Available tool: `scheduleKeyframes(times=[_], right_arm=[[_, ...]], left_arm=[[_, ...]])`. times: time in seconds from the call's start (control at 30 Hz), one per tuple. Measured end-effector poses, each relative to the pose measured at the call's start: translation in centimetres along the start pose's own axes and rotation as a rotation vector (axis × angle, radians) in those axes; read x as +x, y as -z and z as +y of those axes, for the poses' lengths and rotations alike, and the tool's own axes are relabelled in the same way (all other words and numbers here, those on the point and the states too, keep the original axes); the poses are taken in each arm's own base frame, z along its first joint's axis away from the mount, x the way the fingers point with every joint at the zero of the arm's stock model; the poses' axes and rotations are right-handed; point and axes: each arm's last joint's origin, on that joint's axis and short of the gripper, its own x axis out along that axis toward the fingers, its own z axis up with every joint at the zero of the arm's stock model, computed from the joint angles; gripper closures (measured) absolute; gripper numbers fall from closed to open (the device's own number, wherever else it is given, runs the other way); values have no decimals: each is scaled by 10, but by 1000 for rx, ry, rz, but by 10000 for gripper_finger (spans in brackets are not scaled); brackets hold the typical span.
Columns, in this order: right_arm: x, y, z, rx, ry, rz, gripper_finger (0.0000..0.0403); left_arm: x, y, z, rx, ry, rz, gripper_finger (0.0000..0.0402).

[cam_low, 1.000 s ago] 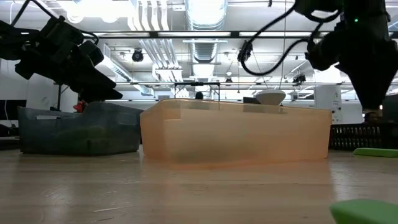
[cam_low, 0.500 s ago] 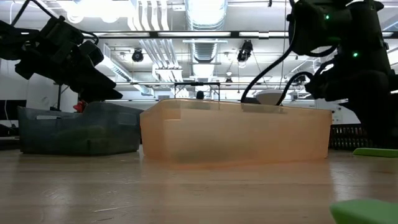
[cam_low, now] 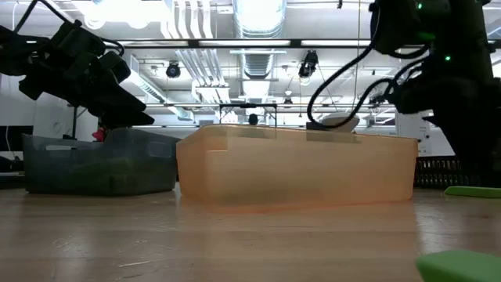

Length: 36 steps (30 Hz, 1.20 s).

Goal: Pick & Place School Supplies
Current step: Put the right green eraser into the black basket

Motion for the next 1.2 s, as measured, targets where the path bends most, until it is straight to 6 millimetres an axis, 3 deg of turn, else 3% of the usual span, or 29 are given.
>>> scheduleKeyframes(times=[0.2, 0.57, 0.87, 1.2], right_arm=[[-6, 0, -6, 191, -27, -34, 253], [6, 0, -7, 307, 6, -45, 252], [11, 1, -8, 129, 2, -45, 257], [26, 0, -7, 135, -73, -57, 265]], left_arm=[[0, 0, 0, 0, 0, 0, 142], [0, 0, 0, 0, 0, 0, 142], [0, 0, 0, 0, 0, 0, 142], [0, 0, 0, 0, 0, 0, 142]])
